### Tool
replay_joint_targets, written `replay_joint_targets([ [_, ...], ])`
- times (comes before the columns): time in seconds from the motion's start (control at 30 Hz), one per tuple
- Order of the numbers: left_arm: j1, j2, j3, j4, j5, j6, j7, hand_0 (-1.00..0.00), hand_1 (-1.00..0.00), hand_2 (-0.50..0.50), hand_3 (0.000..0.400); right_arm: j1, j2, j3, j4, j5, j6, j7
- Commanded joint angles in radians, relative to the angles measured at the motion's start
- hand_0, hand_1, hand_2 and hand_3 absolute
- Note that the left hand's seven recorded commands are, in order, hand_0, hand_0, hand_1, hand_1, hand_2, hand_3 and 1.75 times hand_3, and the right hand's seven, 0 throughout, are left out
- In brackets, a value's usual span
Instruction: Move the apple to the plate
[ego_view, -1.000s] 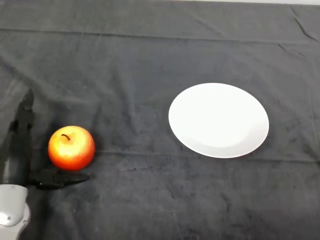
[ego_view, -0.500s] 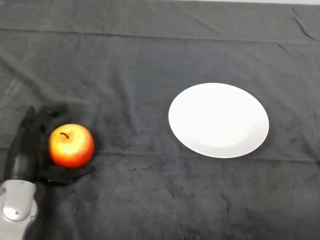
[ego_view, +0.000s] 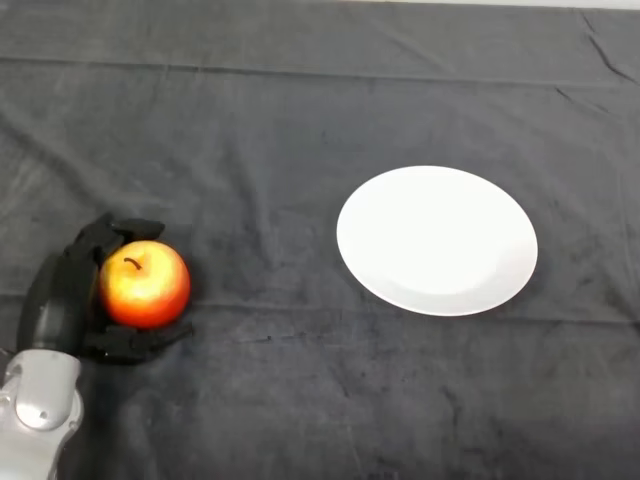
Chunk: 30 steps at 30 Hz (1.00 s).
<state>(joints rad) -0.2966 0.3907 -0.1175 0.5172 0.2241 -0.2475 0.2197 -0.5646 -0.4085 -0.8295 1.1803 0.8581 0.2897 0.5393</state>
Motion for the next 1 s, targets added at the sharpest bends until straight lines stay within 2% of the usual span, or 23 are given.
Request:
replay_joint_targets([
  [0.03,-0.025,-0.006,-0.027,-0.062,0.027,0.032,-0.003,-1.0,-1.0,0.0,0.4,-0.023,-0.008,-0.0156,-0.008,-0.0104,0.007,-0.013],
  [0.2,-0.04,-0.029,-0.063,-0.144,0.05,0.087,0.011,-1.0,-1.0,0.0,0.4,-0.023,-0.007,-0.0154,-0.01,-0.0104,0.007,-0.0136],
  [0.37,-0.071,-0.056,-0.111,-0.171,0.069,0.113,0.031,-1.0,-1.0,0.0,0.4,-0.022,-0.007,-0.0151,-0.011,-0.0105,0.007,-0.0141],
  [0.73,-0.177,-0.106,-0.236,-0.125,0.068,0.132,0.065,-1.0,-1.0,0.0,0.4,-0.022,-0.007,-0.0148,-0.011,-0.0104,0.007,-0.0146],
  [1.0,-0.279,-0.136,-0.313,-0.034,0.047,0.12,0.076,-1.0,-1.0,0.0,0.4,-0.022,-0.008,-0.015,-0.01,-0.01,0.007,-0.0142],
])
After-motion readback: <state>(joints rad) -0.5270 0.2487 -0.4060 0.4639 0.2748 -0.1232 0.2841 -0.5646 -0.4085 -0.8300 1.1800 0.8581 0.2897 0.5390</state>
